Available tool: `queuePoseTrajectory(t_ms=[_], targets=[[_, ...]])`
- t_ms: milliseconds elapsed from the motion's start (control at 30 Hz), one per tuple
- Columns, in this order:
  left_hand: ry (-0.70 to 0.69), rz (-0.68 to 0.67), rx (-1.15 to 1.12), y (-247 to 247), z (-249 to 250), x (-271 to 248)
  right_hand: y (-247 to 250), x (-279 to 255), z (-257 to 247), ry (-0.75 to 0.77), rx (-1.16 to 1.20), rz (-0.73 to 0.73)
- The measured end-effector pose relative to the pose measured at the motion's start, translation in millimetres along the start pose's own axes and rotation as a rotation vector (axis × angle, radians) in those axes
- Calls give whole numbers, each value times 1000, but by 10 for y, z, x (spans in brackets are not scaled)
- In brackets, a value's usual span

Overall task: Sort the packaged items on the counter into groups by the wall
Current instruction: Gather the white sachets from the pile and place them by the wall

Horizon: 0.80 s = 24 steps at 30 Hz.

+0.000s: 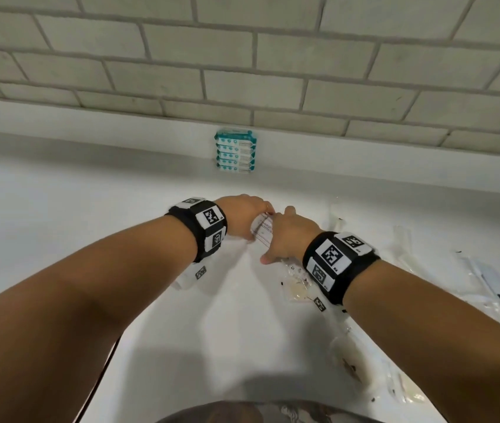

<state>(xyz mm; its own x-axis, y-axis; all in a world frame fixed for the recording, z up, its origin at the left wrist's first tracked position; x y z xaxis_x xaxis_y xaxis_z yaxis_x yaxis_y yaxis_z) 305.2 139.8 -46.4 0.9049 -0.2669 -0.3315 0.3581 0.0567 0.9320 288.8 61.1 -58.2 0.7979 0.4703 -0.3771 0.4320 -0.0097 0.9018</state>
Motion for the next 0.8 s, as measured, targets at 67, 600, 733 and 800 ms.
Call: queuePoseTrajectory(t_ms=[67,600,733,800], targets=[[-29,-41,78,14,28,2,-4,-4,0,-23,2,2],[-21,17,108,55,-4,215,201,196,194,62,-51,122],[-3,83,93,182,37,466,373,386,418,57,-52,139],[4,125,105,268,48,601,483,483,541,34,-40,157]])
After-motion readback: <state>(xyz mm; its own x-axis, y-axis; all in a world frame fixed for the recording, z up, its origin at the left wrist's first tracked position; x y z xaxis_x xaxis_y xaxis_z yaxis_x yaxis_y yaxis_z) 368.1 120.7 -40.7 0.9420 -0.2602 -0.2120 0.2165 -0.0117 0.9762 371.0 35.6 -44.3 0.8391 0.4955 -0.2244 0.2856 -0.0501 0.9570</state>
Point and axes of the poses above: each hand's wrist, its own x-axis towards the middle knuckle, its own y-axis out of the back of the hand, z = x × y, the point moved 9 cm from there along x, towards the middle knuckle, and after that the axes turned 11 degrees about y, right-handed, at the moved point
